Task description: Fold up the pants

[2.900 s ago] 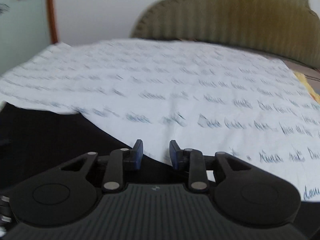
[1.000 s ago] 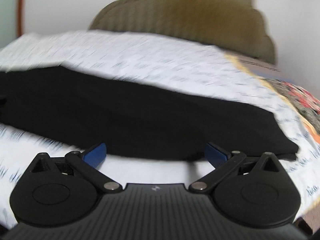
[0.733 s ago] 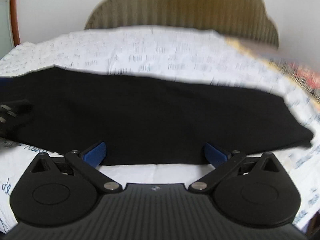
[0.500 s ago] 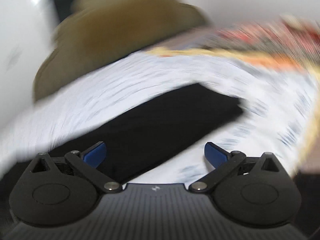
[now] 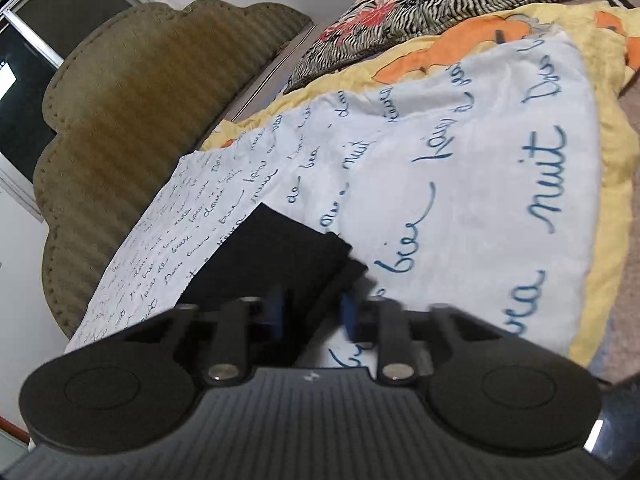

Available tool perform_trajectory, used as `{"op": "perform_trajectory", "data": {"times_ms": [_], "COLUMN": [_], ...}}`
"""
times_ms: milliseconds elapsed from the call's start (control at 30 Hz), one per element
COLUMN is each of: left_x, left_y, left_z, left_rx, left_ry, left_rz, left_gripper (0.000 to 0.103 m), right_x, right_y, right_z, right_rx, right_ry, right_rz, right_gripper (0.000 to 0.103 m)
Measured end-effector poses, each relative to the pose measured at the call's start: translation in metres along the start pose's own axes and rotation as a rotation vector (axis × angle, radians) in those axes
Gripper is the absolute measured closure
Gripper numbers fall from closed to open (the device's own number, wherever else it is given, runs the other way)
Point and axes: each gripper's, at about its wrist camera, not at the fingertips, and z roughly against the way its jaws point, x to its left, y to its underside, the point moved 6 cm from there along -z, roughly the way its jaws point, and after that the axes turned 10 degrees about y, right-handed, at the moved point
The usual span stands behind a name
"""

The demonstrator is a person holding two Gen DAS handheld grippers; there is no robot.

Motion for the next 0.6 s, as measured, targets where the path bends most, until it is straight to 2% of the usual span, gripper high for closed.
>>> {"op": "perform_trajectory", "data": {"times_ms": [133,267,333,433,600], "left_x": [-0.005,-0.012,-0.016,-0.024,-0.039], "left_y": [-0.012,-0.041,-0.061,-0.093,-0.127], "left_z": [-0.001,-0.009,-0.017,-0.031,-0.067], "left_rx": [0.006,0.014,0.043,0.071,0.144], "left_ry": [0.008,0.132,0.238,0.444,0.722], "left_rz": [-0.024,0.067,0.16,0.344,0.636], "left_gripper": [0.005,0.005,0.005,0.005,0.005], "right_x": [0.017,0.055,0.078,0.106,0.142], "right_y": [0.001,0.01,0.021,0.041,0.078], "right_z": [0.01,0.034,0.045,0.058,0.075], "right_rx": [-0.049,-0.168,-0.226,-0.296,-0.358], "right_ry": [0.018,0.083,0.085,0.101,0.072], "right_rz": [0.081,0.348,0.493,0.693,0.905], "right_gripper": [0.094,0.095,0.095,0.095,0.095]}}
